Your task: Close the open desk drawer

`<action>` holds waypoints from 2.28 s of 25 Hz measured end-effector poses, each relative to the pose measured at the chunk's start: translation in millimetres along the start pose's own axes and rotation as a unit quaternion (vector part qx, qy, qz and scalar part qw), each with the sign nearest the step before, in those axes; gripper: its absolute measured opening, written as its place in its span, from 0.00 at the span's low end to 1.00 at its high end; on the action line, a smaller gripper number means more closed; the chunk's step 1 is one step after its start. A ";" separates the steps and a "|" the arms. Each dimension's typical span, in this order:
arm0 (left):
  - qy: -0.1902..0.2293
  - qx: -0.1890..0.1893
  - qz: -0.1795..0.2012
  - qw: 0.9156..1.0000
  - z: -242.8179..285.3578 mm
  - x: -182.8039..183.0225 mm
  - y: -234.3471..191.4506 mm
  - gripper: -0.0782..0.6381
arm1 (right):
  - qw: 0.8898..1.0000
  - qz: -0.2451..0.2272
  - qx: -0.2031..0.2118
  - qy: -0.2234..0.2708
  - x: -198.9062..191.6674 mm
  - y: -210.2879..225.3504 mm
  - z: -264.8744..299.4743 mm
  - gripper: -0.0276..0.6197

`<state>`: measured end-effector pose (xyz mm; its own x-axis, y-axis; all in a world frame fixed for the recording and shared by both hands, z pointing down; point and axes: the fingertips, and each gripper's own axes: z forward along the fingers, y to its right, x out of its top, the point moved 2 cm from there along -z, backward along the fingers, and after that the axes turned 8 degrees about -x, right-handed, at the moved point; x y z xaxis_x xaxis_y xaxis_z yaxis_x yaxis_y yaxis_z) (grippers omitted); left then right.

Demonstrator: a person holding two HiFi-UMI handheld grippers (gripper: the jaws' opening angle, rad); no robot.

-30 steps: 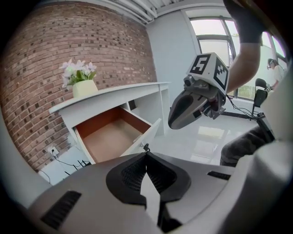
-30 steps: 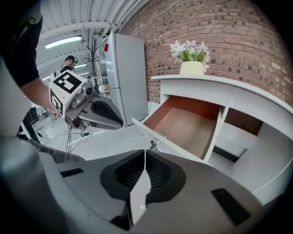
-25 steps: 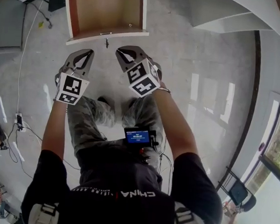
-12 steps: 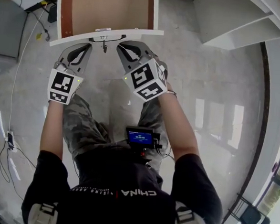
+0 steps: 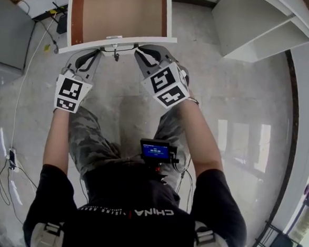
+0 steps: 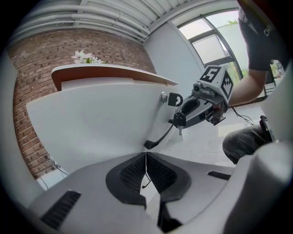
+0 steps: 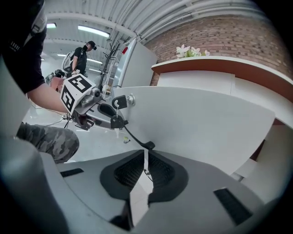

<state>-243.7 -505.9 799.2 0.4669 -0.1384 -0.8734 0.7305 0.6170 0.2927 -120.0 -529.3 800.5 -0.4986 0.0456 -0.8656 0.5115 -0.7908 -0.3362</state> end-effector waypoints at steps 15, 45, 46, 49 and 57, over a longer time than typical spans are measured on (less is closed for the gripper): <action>-0.004 0.001 0.020 1.000 5.5 6.5 5.0 0.13 | 0.999 -0.009 -0.034 0.007 0.8 12.1 -1.5 0.07; 0.043 0.029 0.030 0.998 -19.6 74.1 -32.1 0.13 | 0.998 0.002 -0.018 0.057 77.3 45.3 -16.9 0.07; 0.043 0.030 0.030 0.998 -19.3 73.8 -31.6 0.13 | 0.998 0.003 -0.018 0.058 76.7 45.2 -17.1 0.07; 0.042 0.032 0.029 0.998 -18.5 72.2 -30.5 0.13 | 0.998 0.003 -0.019 0.058 75.6 45.1 -16.9 0.07; 0.020 0.031 0.033 0.999 -17.0 71.4 -34.2 0.13 | 0.999 -0.013 -0.029 0.044 76.7 45.2 -13.8 0.07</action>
<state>-243.8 -523.8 720.2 0.4959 -0.0672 -0.8658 0.7285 0.5748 0.3727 -125.5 -553.1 713.7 -0.4500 0.1210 -0.8848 0.5395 -0.7527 -0.3773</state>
